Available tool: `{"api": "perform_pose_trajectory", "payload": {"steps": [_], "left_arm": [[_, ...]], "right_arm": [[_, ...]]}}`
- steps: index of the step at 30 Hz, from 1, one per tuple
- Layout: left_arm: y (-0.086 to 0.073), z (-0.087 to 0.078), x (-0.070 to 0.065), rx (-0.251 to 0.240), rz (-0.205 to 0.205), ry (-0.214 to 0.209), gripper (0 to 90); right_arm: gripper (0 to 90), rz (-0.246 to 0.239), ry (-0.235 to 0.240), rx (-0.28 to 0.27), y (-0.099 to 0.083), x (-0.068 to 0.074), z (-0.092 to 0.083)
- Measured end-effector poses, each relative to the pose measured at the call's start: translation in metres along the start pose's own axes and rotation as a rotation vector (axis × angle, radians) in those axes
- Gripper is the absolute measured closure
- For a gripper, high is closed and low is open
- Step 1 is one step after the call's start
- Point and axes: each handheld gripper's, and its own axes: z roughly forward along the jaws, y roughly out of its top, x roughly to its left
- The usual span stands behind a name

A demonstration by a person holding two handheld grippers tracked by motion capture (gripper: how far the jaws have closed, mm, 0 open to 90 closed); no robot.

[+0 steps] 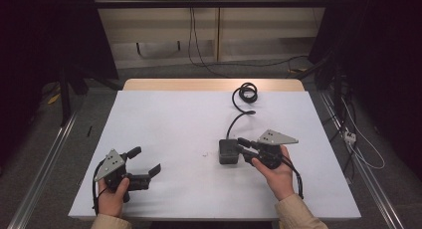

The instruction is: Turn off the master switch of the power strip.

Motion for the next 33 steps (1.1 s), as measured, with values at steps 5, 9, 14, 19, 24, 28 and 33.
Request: {"api": "perform_pose_trajectory", "payload": {"steps": [5, 9, 14, 19, 24, 28, 33], "left_arm": [[0.0000, -0.0001, 0.0000, 0.000, 0.000, -0.002, 2.7], [-0.0001, 0.0000, 0.0001, 0.001, 0.001, -0.002, 2.7], [-0.0003, 0.0002, -0.0002, 0.002, -0.004, 0.001, 2.7], [-0.0002, 0.0001, 0.0000, 0.002, 0.000, 0.000, 2.7], [-0.0002, 0.0001, -0.0001, 0.001, 0.000, -0.001, 2.7], [-0.0002, 0.0000, -0.0001, 0.000, 0.000, -0.001, 2.7], [-0.0002, 0.0001, -0.0001, 0.000, 0.000, -0.002, 2.7]], "right_arm": [[71.4, 0.020, 0.011, -0.006, -0.0001, -0.0008, 0.0015], [72.1, 0.020, 0.013, -0.008, 0.0000, -0.0016, 0.0027], [73.7, 0.017, 0.014, -0.007, -0.0002, -0.0021, 0.0042], [75.1, 0.015, 0.017, -0.006, 0.0004, -0.0017, 0.0050], [77.7, 0.011, 0.029, -0.004, 0.0014, -0.0009, 0.0070], [78.7, 0.013, 0.032, -0.004, 0.0017, -0.0011, 0.0079], [79.5, 0.015, 0.036, -0.002, 0.0016, -0.0010, 0.0091]]}}
